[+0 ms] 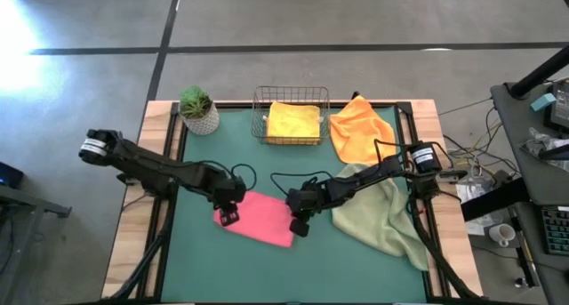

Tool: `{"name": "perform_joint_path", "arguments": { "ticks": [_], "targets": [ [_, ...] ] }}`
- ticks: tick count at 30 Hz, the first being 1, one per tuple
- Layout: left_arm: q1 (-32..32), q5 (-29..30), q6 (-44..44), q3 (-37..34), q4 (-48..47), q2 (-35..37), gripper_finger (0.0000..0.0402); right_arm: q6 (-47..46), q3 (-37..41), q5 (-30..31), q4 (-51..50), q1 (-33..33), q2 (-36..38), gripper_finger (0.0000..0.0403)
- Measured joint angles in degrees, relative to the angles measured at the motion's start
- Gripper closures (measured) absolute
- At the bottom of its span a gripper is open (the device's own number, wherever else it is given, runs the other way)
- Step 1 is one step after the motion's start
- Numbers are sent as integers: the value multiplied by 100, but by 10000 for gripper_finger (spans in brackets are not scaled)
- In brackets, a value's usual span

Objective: Fold microfiber towels
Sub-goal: Fold the pink microfiber cloth

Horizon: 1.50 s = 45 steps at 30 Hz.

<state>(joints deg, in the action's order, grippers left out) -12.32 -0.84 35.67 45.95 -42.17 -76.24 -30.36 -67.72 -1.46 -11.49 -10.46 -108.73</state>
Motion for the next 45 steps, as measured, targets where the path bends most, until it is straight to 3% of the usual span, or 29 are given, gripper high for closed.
{"name": "perform_joint_path", "arguments": {
  "ticks": [7,15,22,29,33,45],
  "targets": [
    [-48,-270,140,-131,107,-550,222,100,-11,1,-15,0,1,375],
    [-41,-83,124,-98,104,-1198,222,91,33,1,-37,-3,3,375],
    [90,871,63,112,136,-1614,222,-292,42,57,-25,-84,7,375],
    [560,1901,-611,225,603,-1638,222,-637,52,35,105,-96,3,375],
    [859,2078,-946,223,840,-1642,222,-674,52,-34,131,-105,-4,375],
    [997,1355,-1045,223,515,-891,222,-655,61,-284,71,-129,399,374]
  ]
}}
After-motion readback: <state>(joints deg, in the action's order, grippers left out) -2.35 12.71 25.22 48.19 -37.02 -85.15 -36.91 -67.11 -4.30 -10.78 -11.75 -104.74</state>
